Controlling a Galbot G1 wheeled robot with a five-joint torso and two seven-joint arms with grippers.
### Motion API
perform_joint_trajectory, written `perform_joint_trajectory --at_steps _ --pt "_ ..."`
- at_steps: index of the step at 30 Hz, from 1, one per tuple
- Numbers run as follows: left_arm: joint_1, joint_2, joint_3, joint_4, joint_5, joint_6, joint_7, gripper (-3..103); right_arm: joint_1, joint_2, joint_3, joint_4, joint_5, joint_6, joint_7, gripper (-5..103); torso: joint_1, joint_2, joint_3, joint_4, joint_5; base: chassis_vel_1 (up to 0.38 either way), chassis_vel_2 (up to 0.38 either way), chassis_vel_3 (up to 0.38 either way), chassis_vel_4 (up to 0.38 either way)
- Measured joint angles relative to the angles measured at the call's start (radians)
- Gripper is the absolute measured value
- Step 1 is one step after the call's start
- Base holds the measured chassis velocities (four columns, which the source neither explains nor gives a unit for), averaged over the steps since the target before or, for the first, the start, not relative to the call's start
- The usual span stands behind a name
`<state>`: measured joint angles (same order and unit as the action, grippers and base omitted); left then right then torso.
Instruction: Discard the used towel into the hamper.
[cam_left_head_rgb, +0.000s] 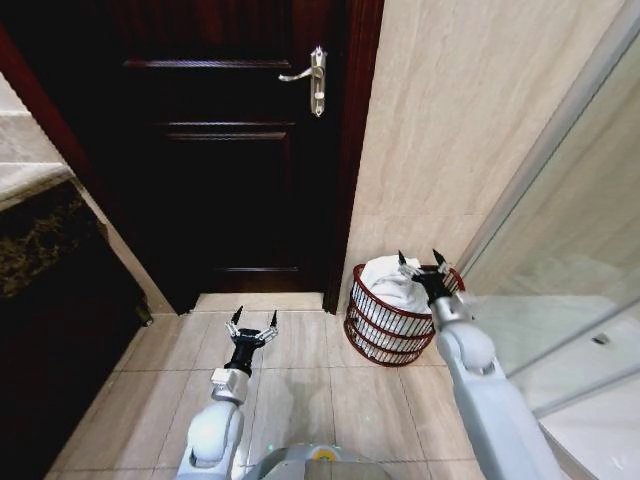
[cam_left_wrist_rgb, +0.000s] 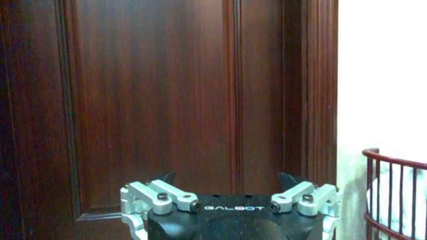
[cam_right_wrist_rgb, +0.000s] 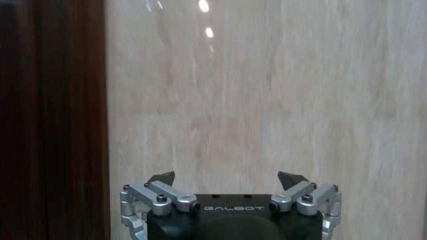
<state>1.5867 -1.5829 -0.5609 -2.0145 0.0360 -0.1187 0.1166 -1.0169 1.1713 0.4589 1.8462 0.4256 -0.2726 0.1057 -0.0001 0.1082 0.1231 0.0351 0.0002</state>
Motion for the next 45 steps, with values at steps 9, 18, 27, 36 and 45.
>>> perform_joint_trajectory --at_steps 9,18,27,36,45 --pt "-0.013 -0.026 0.025 0.014 0.044 -0.007 0.009 100 0.115 -0.046 -0.095 -0.2 0.083 -0.036 0.002 100 0.0 0.0 0.0 0.0002 0.0001 0.0 0.0 0.0 0.0" --pt "0.004 -0.026 0.022 0.007 0.051 -0.03 0.017 100 0.069 -0.108 -0.104 -0.153 0.145 -0.18 0.049 100 0.0 0.0 0.0 0.0002 -0.0001 0.0 0.0 0.0 0.0" --pt "0.006 -0.026 0.024 0.008 0.055 -0.045 0.021 100 0.006 -0.205 -0.065 -0.125 0.206 -0.309 0.068 100 0.0 0.0 0.0 0.0002 -0.0001 0.0 0.0 0.0 0.0" --pt "-0.003 -0.026 0.032 0.016 0.061 -0.047 0.025 100 0.094 -0.245 -0.139 -0.181 0.304 -0.45 0.068 100 0.0 0.0 0.0 0.0001 -0.0007 0.0 0.0 0.0 0.0" --pt "-0.004 -0.025 0.031 0.024 0.059 -0.05 0.027 100 0.188 -0.202 -0.243 -0.306 0.301 -0.461 0.065 100 0.0 0.0 -0.001 -0.0004 -0.0024 0.0 0.0 0.0 0.0"
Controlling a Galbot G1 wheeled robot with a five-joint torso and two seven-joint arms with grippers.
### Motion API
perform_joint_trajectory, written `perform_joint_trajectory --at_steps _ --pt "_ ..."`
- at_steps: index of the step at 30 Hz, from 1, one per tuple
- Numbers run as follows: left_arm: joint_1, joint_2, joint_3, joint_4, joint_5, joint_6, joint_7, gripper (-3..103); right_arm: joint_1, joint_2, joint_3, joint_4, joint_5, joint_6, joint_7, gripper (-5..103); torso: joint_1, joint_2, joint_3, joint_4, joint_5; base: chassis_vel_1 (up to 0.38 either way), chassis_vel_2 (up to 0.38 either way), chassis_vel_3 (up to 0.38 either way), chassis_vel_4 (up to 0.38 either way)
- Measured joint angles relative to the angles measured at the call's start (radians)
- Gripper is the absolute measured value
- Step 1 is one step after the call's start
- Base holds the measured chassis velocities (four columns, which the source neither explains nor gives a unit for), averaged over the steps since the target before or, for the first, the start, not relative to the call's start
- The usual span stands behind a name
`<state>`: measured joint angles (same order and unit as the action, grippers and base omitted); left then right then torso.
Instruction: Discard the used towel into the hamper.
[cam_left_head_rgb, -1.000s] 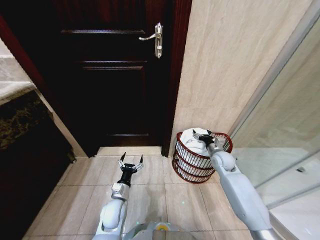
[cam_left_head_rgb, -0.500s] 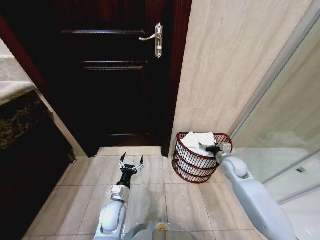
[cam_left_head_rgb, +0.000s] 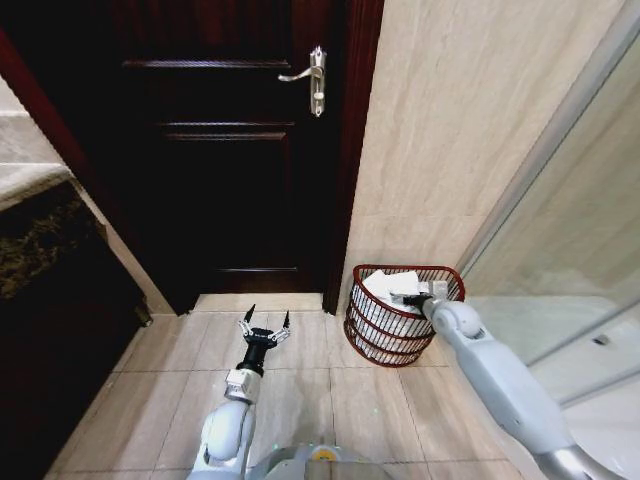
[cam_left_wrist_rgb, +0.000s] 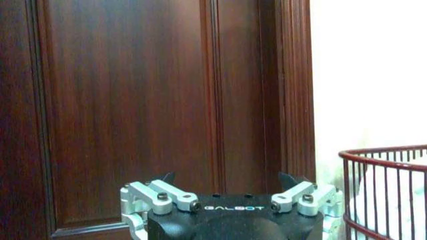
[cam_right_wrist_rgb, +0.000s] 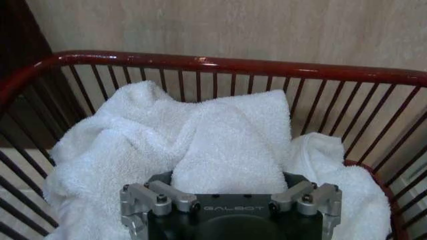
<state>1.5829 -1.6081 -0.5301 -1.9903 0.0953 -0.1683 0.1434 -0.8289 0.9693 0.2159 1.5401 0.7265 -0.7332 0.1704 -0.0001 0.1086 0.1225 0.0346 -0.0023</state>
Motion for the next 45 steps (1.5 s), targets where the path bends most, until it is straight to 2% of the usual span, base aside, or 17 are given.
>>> perform_joint_trajectory --at_steps 5,7,8,11,12,13,17,25,27,28,29,31,32,35,40,43,45 --pt "-0.004 0.0 -0.002 0.007 -0.003 -0.002 0.0 100 0.011 0.017 0.0 -0.028 0.005 0.001 0.005 100 0.0 0.001 -0.001 0.0002 0.0001 0.0 0.0 0.0 0.0" --pt "-0.008 0.0 -0.002 0.01 -0.005 -0.003 -0.002 100 0.016 0.023 0.003 -0.027 0.008 0.022 0.037 100 0.0 0.0 0.0 0.0006 0.0015 0.0 0.0 0.0 0.0" --pt "-0.009 0.0 -0.001 0.01 -0.005 -0.003 -0.003 100 0.016 0.022 0.006 -0.013 0.017 0.033 0.066 100 0.0 0.0 0.001 0.0008 0.004 0.0 0.0 0.0 0.0" --pt "-0.01 0.0 0.002 0.01 -0.006 -0.004 -0.003 100 0.013 0.015 0.014 0.018 0.027 0.042 0.091 100 0.0 -0.001 0.002 0.0011 0.0053 0.0 0.0 0.0 0.0" --pt "-0.011 0.0 0.003 0.01 -0.006 -0.004 -0.003 100 0.011 0.01 0.022 0.039 0.028 0.046 0.101 100 0.0 -0.001 0.002 0.0014 0.0052 0.0 0.0 0.0 0.0" --pt "-0.012 0.0 0.005 0.01 -0.007 -0.004 -0.003 100 0.006 0.002 0.032 0.075 0.028 0.055 0.12 100 0.0 -0.001 0.001 0.0012 0.0031 0.0 0.0 0.0 0.0" --pt "-0.014 0.0 0.006 0.01 -0.014 -0.003 -0.003 100 -0.014 -0.024 0.047 0.184 0.027 0.072 0.176 100 0.0 -0.001 0.001 0.0003 0.0032 0.0 0.0 0.0 0.0" --pt "-0.013 0.0 0.006 0.001 -0.034 0.0 -0.003 100 -0.051 -0.057 0.064 0.347 0.024 0.089 0.252 100 0.0 -0.001 0.0 0.0006 0.002 0.0 0.0 0.0 0.0" --pt "-0.013 0.002 0.004 -0.002 -0.044 -0.002 -0.005 100 -0.083 -0.055 0.08 0.396 -0.015 0.145 0.267 100 0.0 -0.001 0.0 0.0005 0.0024 0.0 0.0 0.0 0.0" --pt "-0.013 0.002 0.004 -0.002 -0.044 -0.002 -0.005 100 -0.083 -0.055 0.08 0.396 -0.015 0.145 0.267 100 0.0 -0.001 0.0 0.0005 0.0024 0.0 0.0 0.0 0.0" --pt "-0.012 0.002 0.002 -0.003 -0.048 -0.003 -0.008 100 -0.103 -0.047 0.092 0.417 -0.05 0.195 0.268 100 0.0 -0.001 0.0 0.0005 0.002 0.0 0.0 0.0 0.0" --pt "-0.009 0.001 0.0 -0.01 -0.062 -0.008 -0.021 100 -0.167 -0.011 0.14 0.466 -0.153 0.308 0.246 100 0.0 0.0 0.0 0.0008 0.0024 0.0 0.0 0.0 0.0" --pt "-0.009 0.001 0.0 -0.01 -0.062 -0.008 -0.021 100 -0.167 -0.011 0.14 0.466 -0.153 0.308 0.246 100 0.0 0.0 0.0 0.0008 0.0024 0.0 0.0 0.0 0.0" --pt "-0.006 0.0 -0.002 -0.025 -0.076 -0.006 -0.04 100 -0.322 0.07 0.257 0.544 -0.31 0.447 0.109 100 0.0 0.0 0.0 0.0005 0.0018 0.0 0.0 0.0 0.0" --pt "0.0 0.0 -0.002 -0.042 -0.067 0.022 -0.045 100 -0.436 0.131 0.319 0.577 -0.404 0.517 0.031 100 0.0 0.0 0.0 0.0003 0.0026 0.0 0.0 0.0 0.0" --pt "0.018 0.0 -0.003 -0.082 -0.06 0.048 -0.049 100 -0.64 0.294 0.44 0.638 -0.507 0.641 -0.117 100 0.001 0.005 0.003 0.0003 0.0023 0.0 0.0 0.0 0.0" --pt "0.02 0.0 -0.002 -0.089 -0.059 0.048 -0.057 100 -0.671 0.329 0.455 0.649 -0.524 0.672 -0.142 100 0.001 0.009 0.006 0.0003 0.0021 0.0 0.0 0.0 0.0"
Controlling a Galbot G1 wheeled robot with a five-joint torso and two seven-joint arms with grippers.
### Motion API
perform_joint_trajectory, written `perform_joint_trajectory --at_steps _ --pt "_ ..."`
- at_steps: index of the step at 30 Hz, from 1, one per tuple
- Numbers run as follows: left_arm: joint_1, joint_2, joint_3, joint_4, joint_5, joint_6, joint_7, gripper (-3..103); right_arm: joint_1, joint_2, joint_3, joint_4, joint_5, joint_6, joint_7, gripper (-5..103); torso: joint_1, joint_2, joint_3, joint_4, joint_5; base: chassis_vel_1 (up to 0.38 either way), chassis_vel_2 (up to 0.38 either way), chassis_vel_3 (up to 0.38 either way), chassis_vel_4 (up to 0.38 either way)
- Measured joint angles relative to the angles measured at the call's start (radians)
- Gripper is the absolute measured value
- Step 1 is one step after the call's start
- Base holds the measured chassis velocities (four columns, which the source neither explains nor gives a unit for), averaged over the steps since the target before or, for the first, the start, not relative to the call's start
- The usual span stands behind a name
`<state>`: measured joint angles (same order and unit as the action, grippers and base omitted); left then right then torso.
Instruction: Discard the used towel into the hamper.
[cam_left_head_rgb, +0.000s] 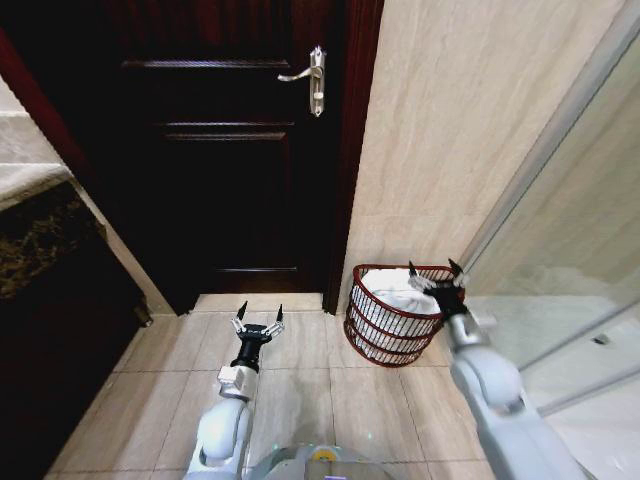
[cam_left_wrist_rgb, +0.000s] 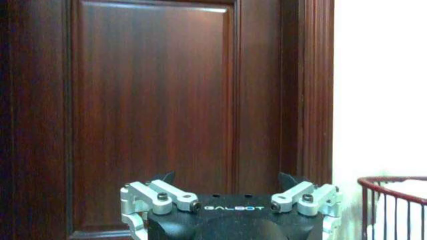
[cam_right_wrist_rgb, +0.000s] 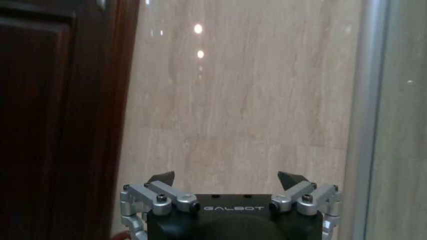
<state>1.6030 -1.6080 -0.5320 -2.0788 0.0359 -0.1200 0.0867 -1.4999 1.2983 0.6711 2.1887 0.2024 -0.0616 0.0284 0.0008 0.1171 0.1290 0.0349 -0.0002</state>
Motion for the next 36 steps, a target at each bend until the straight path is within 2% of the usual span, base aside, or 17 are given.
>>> perform_joint_trajectory --at_steps 3,4,7,10,21,27,29,32,36 --pt "0.004 0.0 0.001 -0.028 -0.001 0.009 -0.03 100 -0.088 0.107 0.027 0.038 -0.069 0.075 -0.076 100 0.003 0.015 0.012 0.0 0.0 0.0 0.0 0.0 0.0" --pt "0.004 0.0 0.001 -0.028 -0.001 0.009 -0.03 100 -0.088 0.107 0.027 0.038 -0.069 0.075 -0.076 100 0.003 0.015 0.012 0.0 0.0 0.0 0.0 0.0 0.0" --pt "0.002 0.0 0.003 -0.065 0.003 0.041 -0.063 100 -0.109 0.174 0.034 0.05 -0.117 0.107 -0.095 100 0.008 0.031 0.025 0.0002 0.0001 0.0 0.0 0.0 0.0" --pt "0.003 0.0 0.006 -0.089 0.004 0.055 -0.072 100 -0.111 0.197 0.036 0.057 -0.132 0.114 -0.097 100 0.01 0.041 0.033 0.0003 0.0002 0.0 0.0 0.0 0.0" --pt "-0.012 0.006 -0.017 -0.119 -0.008 0.102 -0.091 100 -0.147 0.2 0.047 0.087 -0.122 0.128 -0.103 100 0.024 0.089 0.068 0.0003 0.0001 0.0 0.0 0.0 0.0" --pt "-0.004 0.082 -0.029 -0.144 -0.055 0.125 -0.084 100 -0.16 0.161 0.044 0.097 -0.092 0.127 -0.115 100 0.03 0.111 0.083 0.0002 0.0002 0.0 0.0 0.0 0.0" --pt "-0.001 0.134 -0.038 -0.169 -0.107 0.139 -0.082 100 -0.177 0.153 0.028 0.119 -0.081 0.121 -0.12 100 0.034 0.124 0.091 0.0004 0.0002 0.0 0.0 0.0 0.0" --pt "-0.007 0.16 -0.041 -0.183 -0.133 0.152 -0.084 100 -0.206 0.171 0.006 0.151 -0.083 0.119 -0.117 100 0.038 0.135 0.099 -0.0002 0.0002 0.0 0.0 0.0 0.0" --pt "0.001 0.155 -0.04 -0.203 -0.135 0.155 -0.085 100 -0.236 0.195 -0.023 0.183 -0.098 0.123 -0.108 100 0.043 0.153 0.112 0.0 0.0001 0.0 0.0 0.0 0.0"
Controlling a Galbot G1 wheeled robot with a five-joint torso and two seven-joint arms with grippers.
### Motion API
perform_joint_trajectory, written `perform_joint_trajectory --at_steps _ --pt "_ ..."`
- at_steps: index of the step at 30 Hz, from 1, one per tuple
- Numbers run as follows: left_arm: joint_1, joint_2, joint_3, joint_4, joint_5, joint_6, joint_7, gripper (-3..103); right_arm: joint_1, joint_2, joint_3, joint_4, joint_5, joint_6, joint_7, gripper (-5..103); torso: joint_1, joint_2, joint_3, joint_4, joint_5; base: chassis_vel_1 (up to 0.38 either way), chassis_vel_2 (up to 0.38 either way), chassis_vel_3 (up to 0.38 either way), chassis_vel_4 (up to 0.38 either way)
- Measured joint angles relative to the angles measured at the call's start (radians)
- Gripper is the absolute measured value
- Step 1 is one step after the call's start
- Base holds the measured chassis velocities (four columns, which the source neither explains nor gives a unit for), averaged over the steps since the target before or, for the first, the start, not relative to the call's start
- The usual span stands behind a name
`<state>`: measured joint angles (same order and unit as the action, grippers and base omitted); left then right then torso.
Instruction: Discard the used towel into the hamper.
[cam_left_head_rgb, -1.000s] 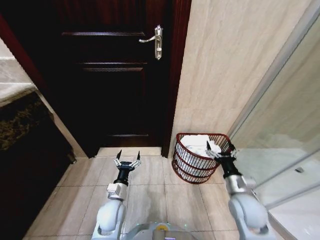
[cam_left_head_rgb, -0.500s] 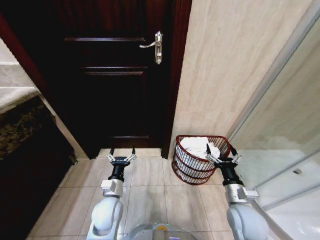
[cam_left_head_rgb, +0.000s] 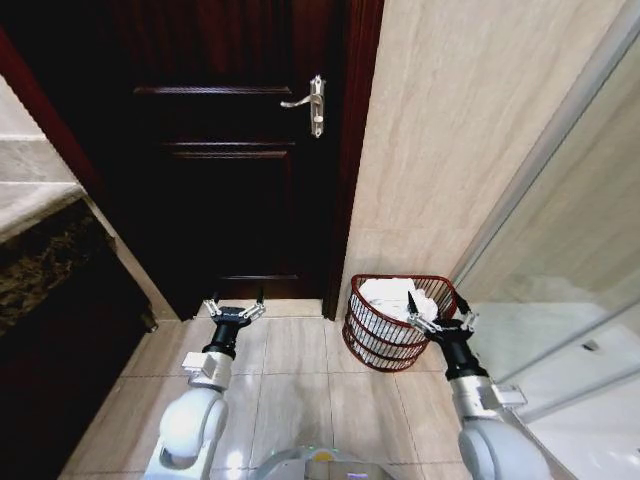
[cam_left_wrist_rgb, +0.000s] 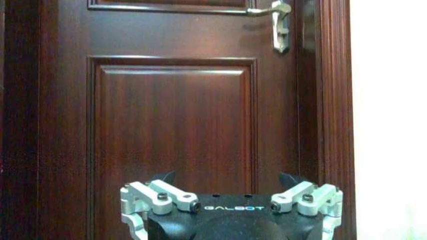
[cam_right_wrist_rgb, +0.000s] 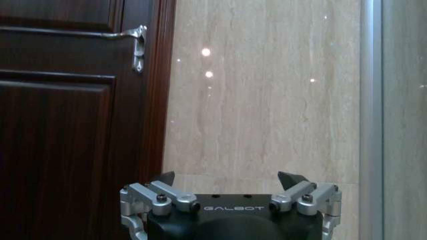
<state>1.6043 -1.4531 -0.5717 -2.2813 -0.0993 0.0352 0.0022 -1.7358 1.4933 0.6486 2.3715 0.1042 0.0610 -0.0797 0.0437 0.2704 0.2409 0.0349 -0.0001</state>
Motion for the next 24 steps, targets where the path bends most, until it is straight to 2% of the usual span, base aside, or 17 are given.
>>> perform_joint_trajectory --at_steps 24 --pt "0.006 -0.026 0.003 0.015 0.038 -0.002 -0.021 100 0.007 0.001 -0.005 -0.007 -0.007 0.015 0.008 100 0.033 0.096 0.063 0.0001 0.0002 0.0 0.0 0.0 0.0"
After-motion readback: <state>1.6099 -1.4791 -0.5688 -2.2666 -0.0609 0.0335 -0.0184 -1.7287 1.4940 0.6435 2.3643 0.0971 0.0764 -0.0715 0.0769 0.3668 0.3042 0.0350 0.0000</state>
